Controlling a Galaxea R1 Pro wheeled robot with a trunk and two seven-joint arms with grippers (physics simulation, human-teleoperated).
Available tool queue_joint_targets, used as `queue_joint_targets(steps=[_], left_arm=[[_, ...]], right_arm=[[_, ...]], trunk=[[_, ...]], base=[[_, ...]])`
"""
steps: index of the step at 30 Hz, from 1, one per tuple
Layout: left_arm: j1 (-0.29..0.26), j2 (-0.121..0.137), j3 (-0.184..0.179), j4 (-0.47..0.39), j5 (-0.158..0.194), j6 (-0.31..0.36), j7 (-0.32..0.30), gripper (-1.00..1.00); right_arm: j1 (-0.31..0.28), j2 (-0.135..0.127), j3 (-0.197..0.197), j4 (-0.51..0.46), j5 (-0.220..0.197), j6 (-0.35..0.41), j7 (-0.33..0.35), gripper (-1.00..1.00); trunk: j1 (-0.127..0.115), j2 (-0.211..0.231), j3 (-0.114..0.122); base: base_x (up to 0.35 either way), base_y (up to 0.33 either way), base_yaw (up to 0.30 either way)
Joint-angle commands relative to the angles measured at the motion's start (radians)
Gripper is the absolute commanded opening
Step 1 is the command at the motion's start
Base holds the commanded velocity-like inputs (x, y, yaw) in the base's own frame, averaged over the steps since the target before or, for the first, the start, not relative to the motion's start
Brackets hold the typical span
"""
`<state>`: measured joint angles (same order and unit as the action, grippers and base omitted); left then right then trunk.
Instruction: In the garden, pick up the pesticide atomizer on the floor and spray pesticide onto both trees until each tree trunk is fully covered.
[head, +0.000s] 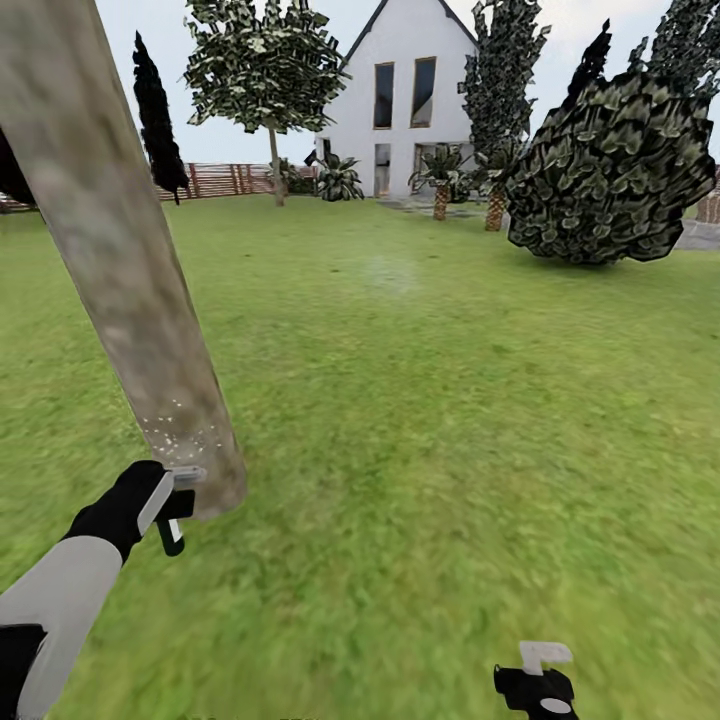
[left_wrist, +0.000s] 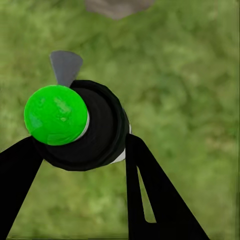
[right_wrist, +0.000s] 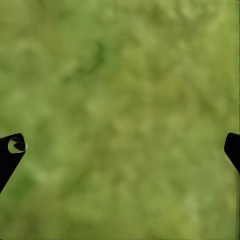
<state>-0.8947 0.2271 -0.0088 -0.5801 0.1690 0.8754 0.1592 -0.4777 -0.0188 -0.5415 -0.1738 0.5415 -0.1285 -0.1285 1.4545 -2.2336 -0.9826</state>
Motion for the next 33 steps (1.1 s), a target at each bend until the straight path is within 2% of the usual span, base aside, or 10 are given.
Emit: queue_joint_targets(steps=[1, 9, 17, 29, 31, 33], left_arm=[[-0.002, -0.001, -0.001, -0.001, 0.01, 0.008, 0.011, -1.0], [-0.033, -0.001, -0.002, -0.002, 0.01, 0.047, 0.012, -1.0], [-0.044, -0.003, -0.002, -0.107, 0.012, 0.118, 0.011, -1.0], [-0.047, -0.002, -0.002, -0.116, 0.011, 0.123, 0.011, -1.0], [-0.081, 0.0, -0.002, -0.115, 0.01, 0.134, 0.011, -1.0], [-0.09, -0.001, -0.002, -0.115, 0.01, 0.135, 0.011, -1.0]], right_arm=[[-0.001, 0.0, -0.008, 0.002, 0.009, -0.005, -0.002, 1.0], [-0.001, -0.001, -0.008, 0.002, 0.009, -0.005, -0.002, 1.0], [-0.001, -0.001, -0.008, 0.002, 0.009, -0.005, -0.002, 1.0], [-0.001, -0.006, -0.008, 0.002, 0.009, -0.004, -0.001, 1.0], [-0.001, -0.005, -0.008, 0.002, 0.009, -0.004, -0.002, 1.0], [-0.001, -0.004, -0.008, 0.002, 0.009, -0.004, -0.001, 1.0]], trunk=[[0.0, 0.0, -0.001], [0.0, 0.0, -0.001], [0.0, 0.0, -0.001], [0.0, 0.0, -0.001], [0.0, 0.0, -0.001], [0.0, 0.0, -0.001]], base=[[0.0, -0.273, 0.277], [0.07, -0.263, 0.277], [0.256, -0.171, 0.258], [0.031, -0.293, 0.014], [0.0, -0.307, 0.0], [0.0, -0.307, 0.0]])
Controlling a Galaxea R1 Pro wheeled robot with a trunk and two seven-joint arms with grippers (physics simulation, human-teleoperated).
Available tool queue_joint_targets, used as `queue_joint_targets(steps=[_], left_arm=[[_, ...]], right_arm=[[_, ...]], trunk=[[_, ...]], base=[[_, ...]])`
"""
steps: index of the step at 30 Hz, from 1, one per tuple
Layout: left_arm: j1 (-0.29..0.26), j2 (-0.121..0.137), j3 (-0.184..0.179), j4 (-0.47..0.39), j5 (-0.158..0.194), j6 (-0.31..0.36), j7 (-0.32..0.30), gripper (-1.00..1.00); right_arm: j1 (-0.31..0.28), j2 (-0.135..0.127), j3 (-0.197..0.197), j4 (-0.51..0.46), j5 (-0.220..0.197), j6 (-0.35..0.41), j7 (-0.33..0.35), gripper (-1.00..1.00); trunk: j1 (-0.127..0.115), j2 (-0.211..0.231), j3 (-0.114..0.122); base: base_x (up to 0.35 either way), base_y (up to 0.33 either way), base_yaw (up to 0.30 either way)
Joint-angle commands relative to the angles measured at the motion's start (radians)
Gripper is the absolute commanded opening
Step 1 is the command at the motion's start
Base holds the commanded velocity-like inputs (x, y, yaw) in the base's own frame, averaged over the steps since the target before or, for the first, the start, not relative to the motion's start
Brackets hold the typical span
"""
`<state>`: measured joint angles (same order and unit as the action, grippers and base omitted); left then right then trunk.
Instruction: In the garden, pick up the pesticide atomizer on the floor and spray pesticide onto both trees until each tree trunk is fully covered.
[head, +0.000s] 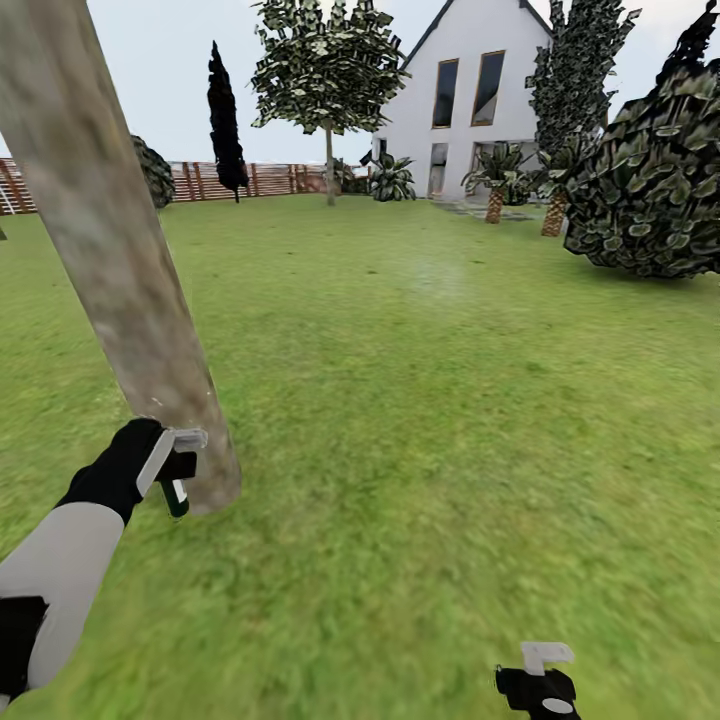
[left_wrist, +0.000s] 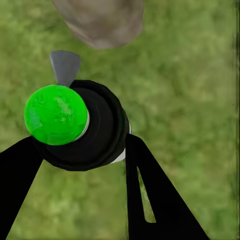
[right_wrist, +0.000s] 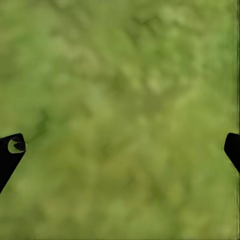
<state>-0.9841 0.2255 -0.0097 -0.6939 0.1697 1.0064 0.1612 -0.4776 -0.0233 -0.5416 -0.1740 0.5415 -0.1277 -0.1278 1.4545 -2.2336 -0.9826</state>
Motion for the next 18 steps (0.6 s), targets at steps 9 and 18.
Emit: queue_joint_targets(steps=[9, 18], left_arm=[[-0.001, 0.005, -0.001, 0.002, 0.009, 0.005, 0.009, -1.0], [-0.004, 0.008, 0.0, 0.002, 0.007, 0.004, 0.01, -1.0]], right_arm=[[-0.001, 0.001, -0.007, 0.002, 0.009, -0.005, -0.003, 1.0], [-0.001, 0.0, -0.007, 0.002, 0.009, -0.005, -0.002, 1.0]], trunk=[[0.0, 0.0, -0.001], [0.0, 0.0, -0.001]], base=[[0.022, -0.307, 0.156], [0.245, -0.239, 0.273]])
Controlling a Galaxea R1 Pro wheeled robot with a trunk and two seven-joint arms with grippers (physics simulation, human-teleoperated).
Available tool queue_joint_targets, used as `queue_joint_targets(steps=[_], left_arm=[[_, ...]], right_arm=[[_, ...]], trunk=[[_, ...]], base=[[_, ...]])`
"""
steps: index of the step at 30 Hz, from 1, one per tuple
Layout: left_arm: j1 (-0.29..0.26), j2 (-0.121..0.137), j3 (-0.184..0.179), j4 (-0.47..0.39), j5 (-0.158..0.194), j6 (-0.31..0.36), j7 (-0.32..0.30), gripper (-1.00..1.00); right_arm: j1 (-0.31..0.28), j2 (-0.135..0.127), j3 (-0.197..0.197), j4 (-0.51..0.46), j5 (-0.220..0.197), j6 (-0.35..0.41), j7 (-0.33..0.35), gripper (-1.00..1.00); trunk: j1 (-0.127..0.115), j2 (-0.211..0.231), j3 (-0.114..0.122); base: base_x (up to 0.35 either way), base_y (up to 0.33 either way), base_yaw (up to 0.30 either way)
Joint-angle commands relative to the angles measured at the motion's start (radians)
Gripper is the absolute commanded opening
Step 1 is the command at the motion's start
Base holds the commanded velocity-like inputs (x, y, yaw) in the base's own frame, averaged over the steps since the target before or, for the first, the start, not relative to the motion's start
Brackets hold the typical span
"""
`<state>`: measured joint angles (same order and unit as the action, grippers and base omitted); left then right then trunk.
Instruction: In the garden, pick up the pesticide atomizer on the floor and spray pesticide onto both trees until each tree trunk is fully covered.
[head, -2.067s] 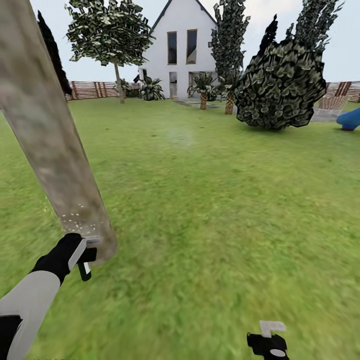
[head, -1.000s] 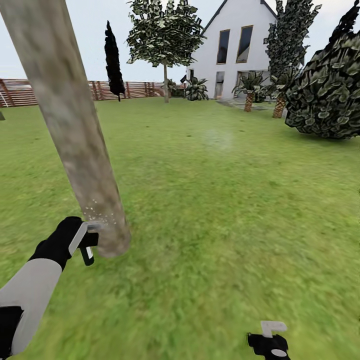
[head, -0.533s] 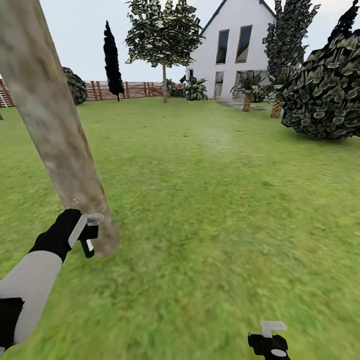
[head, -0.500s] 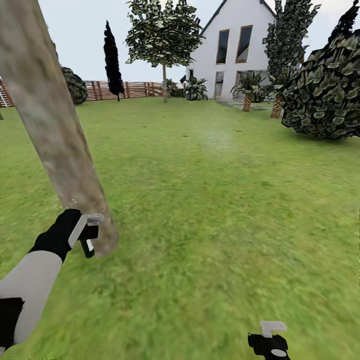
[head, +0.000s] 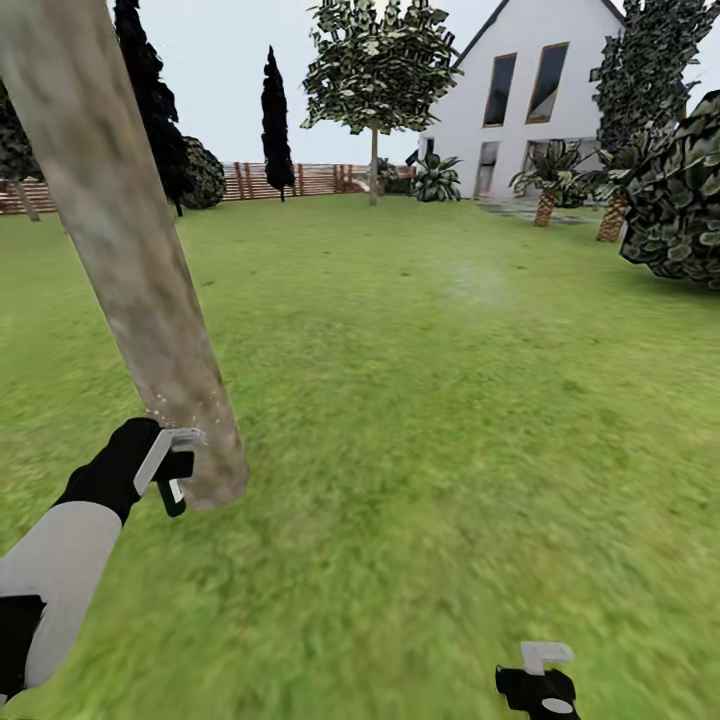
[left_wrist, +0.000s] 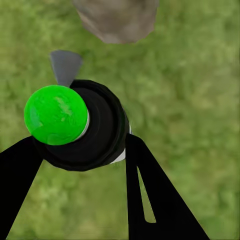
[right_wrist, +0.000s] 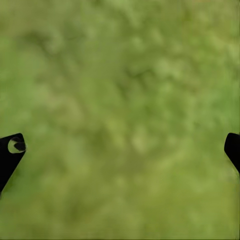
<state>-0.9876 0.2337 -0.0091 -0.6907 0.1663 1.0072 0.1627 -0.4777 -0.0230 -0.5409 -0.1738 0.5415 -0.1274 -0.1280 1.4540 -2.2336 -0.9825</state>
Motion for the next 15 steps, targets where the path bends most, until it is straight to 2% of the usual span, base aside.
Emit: queue_joint_targets(steps=[1, 11, 15], left_arm=[[-0.001, 0.001, -0.001, -0.001, 0.01, 0.004, 0.009, -1.0], [0.004, -0.007, -0.003, 0.002, 0.01, 0.002, 0.009, -1.0], [0.006, -0.004, -0.002, 0.002, 0.01, 0.002, 0.009, -1.0]], right_arm=[[-0.001, 0.0, -0.008, 0.002, 0.009, -0.005, -0.002, 1.0], [-0.001, 0.001, -0.007, 0.002, 0.009, -0.005, -0.001, 1.0], [-0.001, 0.001, -0.007, 0.002, 0.009, -0.005, -0.001, 1.0]], trunk=[[0.0, 0.0, -0.001], [0.0, 0.0, -0.001], [0.0, 0.0, -0.001]], base=[[0.275, -0.22, 0.155], [0.257, -0.231, 0.021], [0.231, -0.251, 0.162]])
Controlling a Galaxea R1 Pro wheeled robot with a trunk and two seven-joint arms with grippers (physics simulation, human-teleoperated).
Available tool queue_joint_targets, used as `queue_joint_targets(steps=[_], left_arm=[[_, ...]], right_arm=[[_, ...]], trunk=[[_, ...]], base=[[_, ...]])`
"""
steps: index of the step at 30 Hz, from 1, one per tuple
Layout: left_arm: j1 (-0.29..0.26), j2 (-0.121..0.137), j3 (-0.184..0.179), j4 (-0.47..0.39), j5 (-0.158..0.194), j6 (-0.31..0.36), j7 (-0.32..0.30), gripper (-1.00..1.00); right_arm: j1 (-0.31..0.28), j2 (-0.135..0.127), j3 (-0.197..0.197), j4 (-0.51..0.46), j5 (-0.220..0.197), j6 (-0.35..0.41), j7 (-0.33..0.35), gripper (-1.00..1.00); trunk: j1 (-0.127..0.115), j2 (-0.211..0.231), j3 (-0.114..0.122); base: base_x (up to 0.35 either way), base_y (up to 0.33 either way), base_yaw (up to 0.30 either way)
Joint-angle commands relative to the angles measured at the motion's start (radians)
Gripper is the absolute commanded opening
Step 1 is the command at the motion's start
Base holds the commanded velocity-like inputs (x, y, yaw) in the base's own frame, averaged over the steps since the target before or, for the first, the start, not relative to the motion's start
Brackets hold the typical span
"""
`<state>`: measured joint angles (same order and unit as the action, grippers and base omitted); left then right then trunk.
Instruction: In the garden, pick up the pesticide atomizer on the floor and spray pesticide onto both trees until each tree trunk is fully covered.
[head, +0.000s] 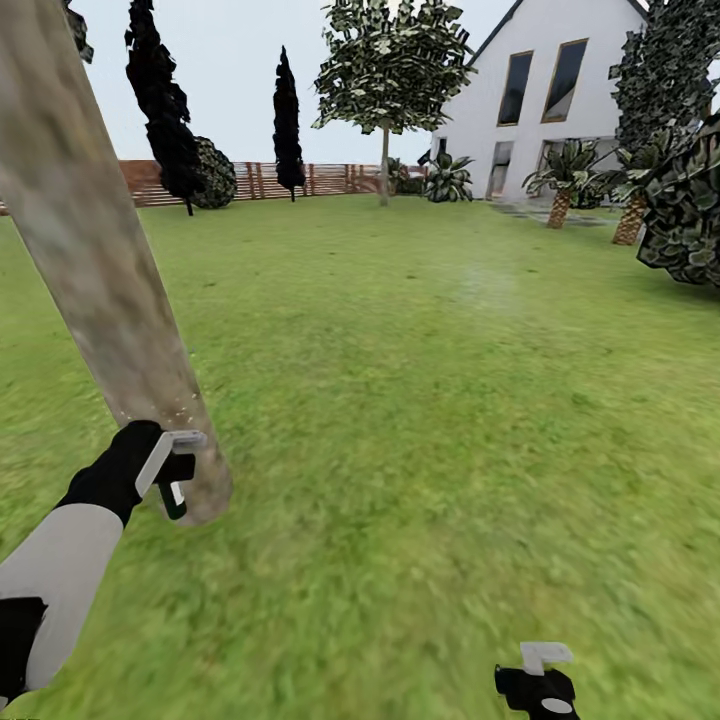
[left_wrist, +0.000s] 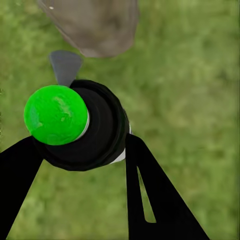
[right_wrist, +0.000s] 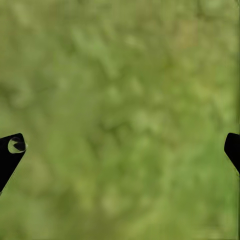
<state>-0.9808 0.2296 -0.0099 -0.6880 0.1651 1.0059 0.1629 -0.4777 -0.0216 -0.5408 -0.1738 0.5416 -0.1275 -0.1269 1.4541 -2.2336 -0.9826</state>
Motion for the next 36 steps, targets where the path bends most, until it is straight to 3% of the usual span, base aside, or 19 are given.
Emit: queue_joint_targets(steps=[1, 8, 22, 25, 33, 36], left_arm=[[0.0, 0.002, -0.001, -0.001, 0.011, 0.003, 0.009, -1.0], [0.011, 0.008, -0.002, 0.004, 0.01, -0.003, 0.009, -1.0], [0.09, 0.002, 0.002, 0.019, 0.011, -0.021, 0.011, -1.0], [0.102, 0.001, 0.003, 0.02, 0.013, -0.066, 0.01, -1.0], [0.132, -0.002, 0.005, 0.052, 0.017, -0.086, 0.011, -1.0], [0.138, 0.001, 0.005, 0.075, 0.014, -0.145, 0.011, -1.0]], right_arm=[[-0.001, 0.0, -0.008, 0.002, 0.009, -0.005, -0.002, 1.0], [-0.001, 0.001, -0.007, 0.002, 0.009, -0.005, -0.002, 1.0], [-0.001, 0.003, -0.007, 0.002, 0.009, -0.004, -0.002, 1.0], [-0.001, 0.003, -0.007, 0.002, 0.009, -0.004, -0.002, 1.0], [-0.001, 0.003, -0.007, 0.002, 0.009, -0.005, -0.002, 1.0], [-0.001, 0.004, -0.007, 0.002, 0.009, -0.005, -0.002, 1.0]], trunk=[[0.0, 0.0, -0.001], [0.0, 0.0, -0.001], [0.0, 0.0, -0.001], [0.0, 0.0, -0.001], [0.0, 0.0, -0.001], [0.0, 0.0, -0.001]], base=[[0.231, -0.251, 0.258], [0.21, -0.259, 0.274], [0.169, -0.274, 0.273], [0.167, -0.275, 0.065], [0.137, -0.284, 0.01], [0.116, -0.289, 0.194]])
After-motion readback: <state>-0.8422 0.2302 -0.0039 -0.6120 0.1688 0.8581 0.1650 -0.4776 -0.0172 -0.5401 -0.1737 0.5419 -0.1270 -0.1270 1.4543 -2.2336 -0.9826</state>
